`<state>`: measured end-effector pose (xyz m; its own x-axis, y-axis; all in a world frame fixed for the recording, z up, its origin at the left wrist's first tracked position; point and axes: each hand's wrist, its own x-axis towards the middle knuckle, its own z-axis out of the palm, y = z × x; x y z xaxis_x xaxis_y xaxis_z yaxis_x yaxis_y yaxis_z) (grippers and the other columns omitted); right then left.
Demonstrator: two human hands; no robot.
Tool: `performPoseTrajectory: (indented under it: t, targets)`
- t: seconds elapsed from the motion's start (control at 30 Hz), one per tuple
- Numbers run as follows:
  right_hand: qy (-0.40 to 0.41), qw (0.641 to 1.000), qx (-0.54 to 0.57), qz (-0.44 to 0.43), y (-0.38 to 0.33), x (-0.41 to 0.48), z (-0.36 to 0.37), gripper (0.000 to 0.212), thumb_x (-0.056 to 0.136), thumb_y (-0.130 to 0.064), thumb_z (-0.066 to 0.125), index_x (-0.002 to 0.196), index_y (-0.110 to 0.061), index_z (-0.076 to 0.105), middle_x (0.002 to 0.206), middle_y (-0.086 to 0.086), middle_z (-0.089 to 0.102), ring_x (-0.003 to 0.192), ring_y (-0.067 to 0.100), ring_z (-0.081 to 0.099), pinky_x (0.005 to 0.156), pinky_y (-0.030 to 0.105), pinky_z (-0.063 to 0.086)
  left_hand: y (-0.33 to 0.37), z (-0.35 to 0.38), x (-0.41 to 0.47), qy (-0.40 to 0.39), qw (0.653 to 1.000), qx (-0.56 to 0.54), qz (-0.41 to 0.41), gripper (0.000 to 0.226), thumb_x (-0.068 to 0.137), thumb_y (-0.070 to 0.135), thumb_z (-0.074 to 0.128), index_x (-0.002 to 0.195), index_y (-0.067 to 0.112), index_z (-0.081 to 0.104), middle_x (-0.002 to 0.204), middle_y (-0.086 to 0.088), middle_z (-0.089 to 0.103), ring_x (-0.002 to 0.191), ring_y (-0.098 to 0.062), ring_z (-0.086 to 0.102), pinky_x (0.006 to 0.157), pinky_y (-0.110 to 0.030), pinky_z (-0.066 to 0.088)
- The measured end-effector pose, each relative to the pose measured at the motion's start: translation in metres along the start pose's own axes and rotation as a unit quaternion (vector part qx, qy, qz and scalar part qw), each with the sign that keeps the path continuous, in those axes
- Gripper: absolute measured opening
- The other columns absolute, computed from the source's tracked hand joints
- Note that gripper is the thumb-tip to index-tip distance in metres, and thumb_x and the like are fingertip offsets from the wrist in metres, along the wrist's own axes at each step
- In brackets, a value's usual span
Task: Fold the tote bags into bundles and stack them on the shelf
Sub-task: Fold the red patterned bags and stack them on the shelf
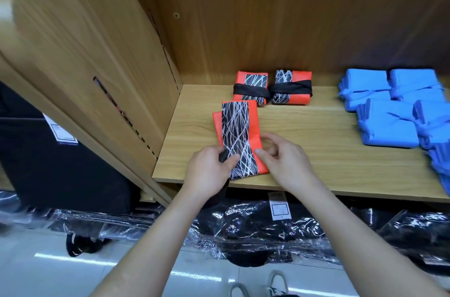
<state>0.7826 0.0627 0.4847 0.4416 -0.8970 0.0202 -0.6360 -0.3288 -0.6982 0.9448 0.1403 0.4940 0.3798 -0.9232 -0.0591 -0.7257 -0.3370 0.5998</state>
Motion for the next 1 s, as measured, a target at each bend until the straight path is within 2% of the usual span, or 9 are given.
performPoseTrajectory:
  t: [0.13,0.2,0.33,0.43,0.57,0.7,0.77,0.87,1.0]
  targets:
    - [-0.009,0.998,-0.057,0.02,-0.004,0.003,0.006,0.043,0.091,-0.04,0.063,0.132,-0.027,0.057,0.08,-0.01,0.065,0.083,0.016,0.062,0.069,0.028,0.043,0.007,-0.001,-0.009,0.055,0.997,0.048,-0.005,0.041,0.088,0.044,0.065,0.118,0.016,0.057,0.103,0.0,0.07,0.093,-0.026,0.065,0.072,-0.031,0.044]
    - [-0.016,0.997,-0.068,0.026,-0.005,0.004,0.006,0.043,0.091,-0.039,0.064,0.132,-0.027,0.057,0.075,-0.011,0.062,0.08,0.017,0.06,0.067,0.029,0.044,0.01,0.002,-0.015,0.097,0.988,0.116,0.03,0.058,0.089,0.043,0.065,0.135,0.017,0.043,0.112,-0.003,0.065,0.094,-0.028,0.065,0.072,-0.034,0.047]
    - [-0.021,0.997,-0.068,0.042,-0.007,0.007,0.005,0.043,0.09,-0.038,0.065,0.131,-0.028,0.058,0.074,-0.009,0.061,0.079,0.017,0.06,0.066,0.029,0.042,0.011,0.002,-0.016,0.165,0.955,0.224,0.102,0.091,0.074,0.041,0.079,0.147,0.018,0.028,0.117,-0.008,0.055,0.104,-0.03,0.056,0.076,-0.042,0.049]
    - [-0.02,0.996,-0.073,0.041,-0.007,0.006,0.006,0.041,0.09,-0.038,0.065,0.13,-0.027,0.058,0.077,-0.007,0.064,0.081,0.018,0.061,0.07,0.031,0.047,0.008,-0.004,-0.006,0.103,0.983,0.139,0.061,0.1,0.08,0.043,0.073,0.153,0.028,0.006,0.114,-0.006,0.058,0.108,-0.029,0.055,0.078,-0.036,0.043]
    - [-0.002,0.995,-0.091,0.028,-0.011,0.004,0.013,0.044,0.093,-0.033,0.061,0.135,-0.019,0.056,0.114,0.004,0.06,0.11,0.023,0.055,0.092,0.033,0.046,0.006,-0.002,-0.003,0.064,0.996,0.03,0.06,0.068,0.085,0.031,0.072,0.143,0.031,0.039,0.095,-0.006,0.067,0.088,-0.026,0.061,0.067,-0.024,0.031]
    - [0.006,0.996,-0.093,0.008,-0.023,0.003,0.022,0.041,0.095,-0.031,0.057,0.134,-0.017,0.057,0.124,0.008,0.053,0.117,0.027,0.048,0.098,0.031,0.038,0.006,0.0,-0.001,0.06,0.998,-0.015,0.025,0.049,0.081,0.025,0.076,0.124,0.035,0.056,0.075,0.002,0.064,0.059,-0.015,0.048,0.062,-0.024,0.034]
    - [0.012,0.996,-0.092,0.005,-0.028,0.002,0.023,0.042,0.093,-0.034,0.06,0.132,-0.02,0.055,0.123,0.009,0.054,0.115,0.028,0.051,0.095,0.031,0.038,0.005,0.001,-0.001,0.055,0.998,-0.028,0.021,0.045,0.08,0.025,0.077,0.12,0.035,0.059,0.077,0.008,0.063,0.061,-0.011,0.052,0.062,-0.023,0.035]
    - [0.03,0.997,-0.067,0.021,-0.031,0.002,0.019,0.062,0.089,-0.032,0.067,0.141,-0.013,0.039,0.125,0.01,0.059,0.114,0.03,0.056,0.092,0.035,0.042,0.001,0.003,-0.004,0.057,0.997,-0.04,0.038,0.042,0.08,0.024,0.078,0.118,0.031,0.062,0.092,0.014,0.06,0.069,-0.009,0.054,0.067,-0.021,0.036]
    - [-0.013,0.989,0.075,0.129,-0.028,0.021,0.005,0.072,0.081,-0.034,0.077,0.14,-0.01,0.043,0.121,0.007,0.064,0.107,0.027,0.062,0.094,0.041,0.048,-0.006,0.008,-0.008,0.054,0.993,-0.082,0.072,0.043,0.078,0.02,0.08,0.117,0.029,0.064,0.113,0.017,0.059,0.094,0.0,0.051,0.077,0.0,0.03]
